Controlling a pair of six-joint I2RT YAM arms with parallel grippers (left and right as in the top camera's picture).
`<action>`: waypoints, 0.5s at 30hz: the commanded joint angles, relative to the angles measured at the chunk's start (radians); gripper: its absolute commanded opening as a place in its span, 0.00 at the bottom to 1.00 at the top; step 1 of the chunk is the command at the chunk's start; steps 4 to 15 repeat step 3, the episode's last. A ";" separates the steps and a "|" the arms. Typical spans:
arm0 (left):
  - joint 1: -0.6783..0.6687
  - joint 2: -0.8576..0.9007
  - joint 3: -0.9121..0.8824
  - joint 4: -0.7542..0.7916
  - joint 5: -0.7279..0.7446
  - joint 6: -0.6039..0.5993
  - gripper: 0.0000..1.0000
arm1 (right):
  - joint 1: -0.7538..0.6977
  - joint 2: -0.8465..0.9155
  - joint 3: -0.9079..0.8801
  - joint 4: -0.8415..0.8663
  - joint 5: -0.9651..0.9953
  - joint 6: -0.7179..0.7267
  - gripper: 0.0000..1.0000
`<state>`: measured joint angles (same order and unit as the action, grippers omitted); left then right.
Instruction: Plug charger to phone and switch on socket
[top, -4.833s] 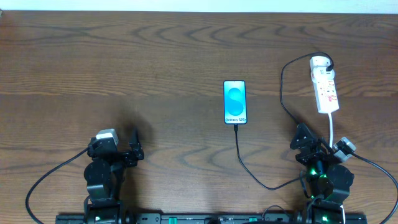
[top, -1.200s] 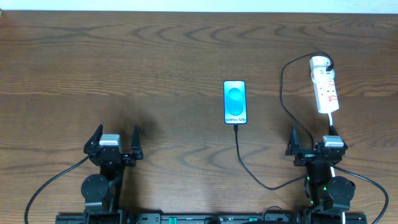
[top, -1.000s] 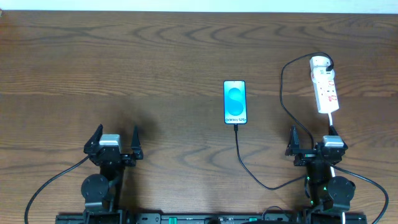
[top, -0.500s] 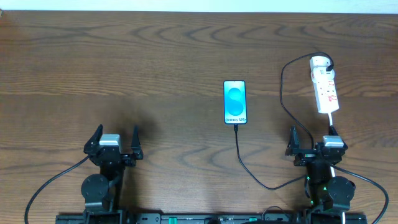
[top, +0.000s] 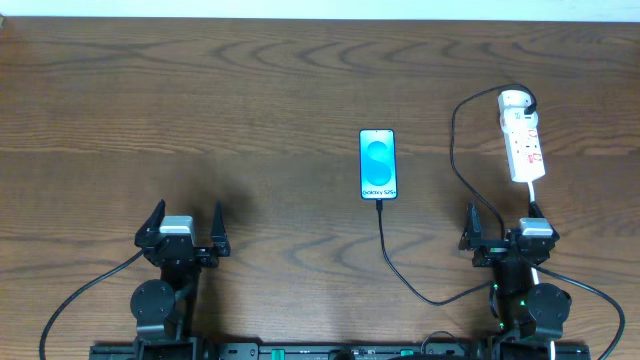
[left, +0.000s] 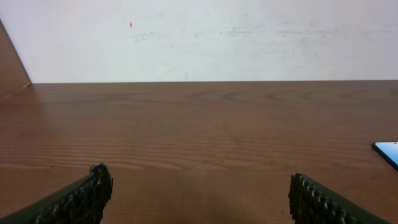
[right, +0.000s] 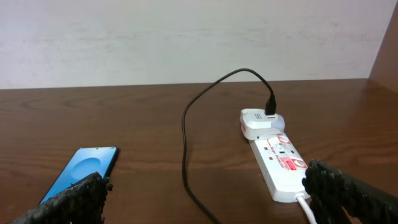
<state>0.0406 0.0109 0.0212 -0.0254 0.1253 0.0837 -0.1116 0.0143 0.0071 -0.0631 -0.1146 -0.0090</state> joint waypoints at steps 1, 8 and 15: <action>-0.004 -0.007 -0.017 -0.034 0.017 0.017 0.92 | 0.006 -0.010 -0.002 -0.005 0.007 -0.011 0.99; -0.004 -0.007 -0.017 -0.034 0.017 0.017 0.93 | 0.006 -0.010 -0.002 -0.005 0.007 -0.011 0.99; -0.004 -0.007 -0.017 -0.034 0.017 0.017 0.93 | 0.006 -0.010 -0.002 -0.005 0.007 -0.011 0.99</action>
